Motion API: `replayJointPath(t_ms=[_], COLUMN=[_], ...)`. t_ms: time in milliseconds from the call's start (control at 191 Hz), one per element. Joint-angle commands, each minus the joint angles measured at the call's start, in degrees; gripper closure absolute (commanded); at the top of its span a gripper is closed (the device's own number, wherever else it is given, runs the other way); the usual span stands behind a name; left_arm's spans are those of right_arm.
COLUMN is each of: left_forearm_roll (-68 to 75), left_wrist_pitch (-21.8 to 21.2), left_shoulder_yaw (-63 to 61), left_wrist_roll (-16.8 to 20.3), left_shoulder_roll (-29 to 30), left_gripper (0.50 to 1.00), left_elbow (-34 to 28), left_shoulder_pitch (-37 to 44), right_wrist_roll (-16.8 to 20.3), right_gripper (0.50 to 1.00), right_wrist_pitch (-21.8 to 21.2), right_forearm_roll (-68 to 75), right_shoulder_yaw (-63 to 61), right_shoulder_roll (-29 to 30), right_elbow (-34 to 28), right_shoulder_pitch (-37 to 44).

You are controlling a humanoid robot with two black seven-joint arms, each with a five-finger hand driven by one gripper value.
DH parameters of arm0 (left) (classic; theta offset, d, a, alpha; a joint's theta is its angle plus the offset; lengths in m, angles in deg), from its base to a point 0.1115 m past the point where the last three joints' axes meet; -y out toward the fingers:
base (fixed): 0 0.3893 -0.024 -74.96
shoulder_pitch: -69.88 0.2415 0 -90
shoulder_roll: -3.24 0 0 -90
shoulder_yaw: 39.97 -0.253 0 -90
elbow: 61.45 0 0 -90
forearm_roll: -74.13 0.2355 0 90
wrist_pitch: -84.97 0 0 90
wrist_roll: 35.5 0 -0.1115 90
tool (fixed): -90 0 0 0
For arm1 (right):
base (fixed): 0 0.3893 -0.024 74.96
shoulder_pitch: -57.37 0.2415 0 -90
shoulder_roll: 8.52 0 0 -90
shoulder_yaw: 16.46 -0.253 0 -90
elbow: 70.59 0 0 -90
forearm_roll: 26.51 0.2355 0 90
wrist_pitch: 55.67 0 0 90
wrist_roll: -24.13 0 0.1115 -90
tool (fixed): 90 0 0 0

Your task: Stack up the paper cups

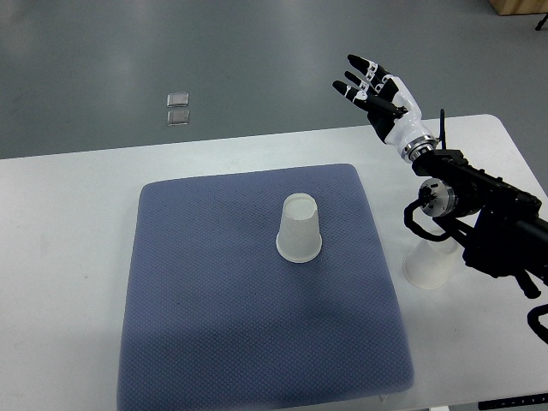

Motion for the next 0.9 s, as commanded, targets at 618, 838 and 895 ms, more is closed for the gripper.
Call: replayJointPath(t_ms=[618,838,895], left_forearm_roll=[0.0,0.0,0.0], left_wrist_pitch=[0.0,0.0,0.0], left_shoulder_yaw=[0.1,0.1,0.1], left_wrist_roll=[0.0,0.0,0.0], left_shoulder_roll=[0.0,0.0,0.0], left_gripper=[0.5,0.5,0.5], left_elbow=[0.2,0.2,0.2], left_shoulder_pitch=[0.6,0.5,0.6], right_wrist_roll=[0.1,0.1,0.1], right_gripper=[0.587,0.587,0.587], right_wrist_pitch=[0.4,0.4,0.4], right_forearm_roll=[0.0,0.0,0.0], right_shoulder_yaw=[0.0,-0.1,-0.1], right_shoulder_roll=[-0.2,-0.2,-0.3], right_elbow=[0.2,0.6,0.7], right_shoulder_pitch=[0.3,0.5,0.5])
